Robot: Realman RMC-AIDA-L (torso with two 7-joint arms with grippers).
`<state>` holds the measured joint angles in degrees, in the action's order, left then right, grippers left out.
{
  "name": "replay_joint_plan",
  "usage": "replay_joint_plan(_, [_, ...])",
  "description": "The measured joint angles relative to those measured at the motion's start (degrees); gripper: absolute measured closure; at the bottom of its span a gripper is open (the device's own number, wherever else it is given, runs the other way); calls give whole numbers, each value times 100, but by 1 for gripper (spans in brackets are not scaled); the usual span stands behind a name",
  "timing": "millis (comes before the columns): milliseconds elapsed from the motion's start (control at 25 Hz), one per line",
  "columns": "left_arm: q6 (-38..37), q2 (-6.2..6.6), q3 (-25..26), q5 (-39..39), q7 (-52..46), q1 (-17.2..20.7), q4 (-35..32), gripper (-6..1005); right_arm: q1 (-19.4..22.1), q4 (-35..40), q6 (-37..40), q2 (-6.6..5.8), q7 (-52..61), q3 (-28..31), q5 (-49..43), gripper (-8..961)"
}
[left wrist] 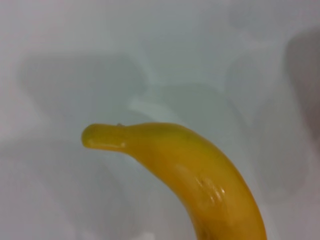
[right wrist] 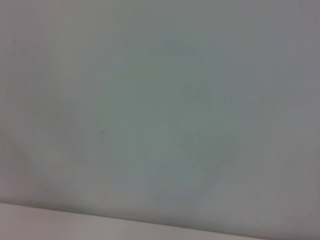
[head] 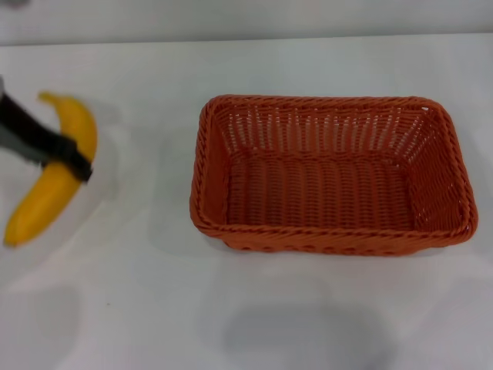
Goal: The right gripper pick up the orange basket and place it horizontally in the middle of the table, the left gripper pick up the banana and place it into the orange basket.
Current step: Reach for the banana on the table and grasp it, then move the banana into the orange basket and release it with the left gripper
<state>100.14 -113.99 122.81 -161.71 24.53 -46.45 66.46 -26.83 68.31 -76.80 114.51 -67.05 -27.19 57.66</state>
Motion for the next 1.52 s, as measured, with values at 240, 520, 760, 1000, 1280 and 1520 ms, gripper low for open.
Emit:
replay_joint_plan(240, [475, -46, -105, 112, 350, -926, 465, 513, -67, 5, -1, 1, -55, -32, 110, 153])
replay_joint_plan(520, [325, -304, -816, 463, 672, -2295, -49, 512, -165, -10, 41, 5, -152, -50, 265, 153])
replay_joint_plan(760, [-146, -508, -1553, 1053, 805, -2825, -507, 512, -207, -193, 49, 9, -299, -58, 429, 153])
replay_joint_plan(1000, [-339, -529, -1899, 1547, 798, -2846, -864, 511, -141, -303, 51, 10, -361, -49, 520, 153])
replay_joint_plan(1280, [-585, -512, -1981, 1638, 847, -2626, -793, 333, -84, -460, 51, 10, -403, -35, 589, 153])
replay_joint_plan(1520, [-808, -510, -1955, 1662, 916, -1992, 1, 209, -19, -510, 107, 7, -498, 40, 620, 153])
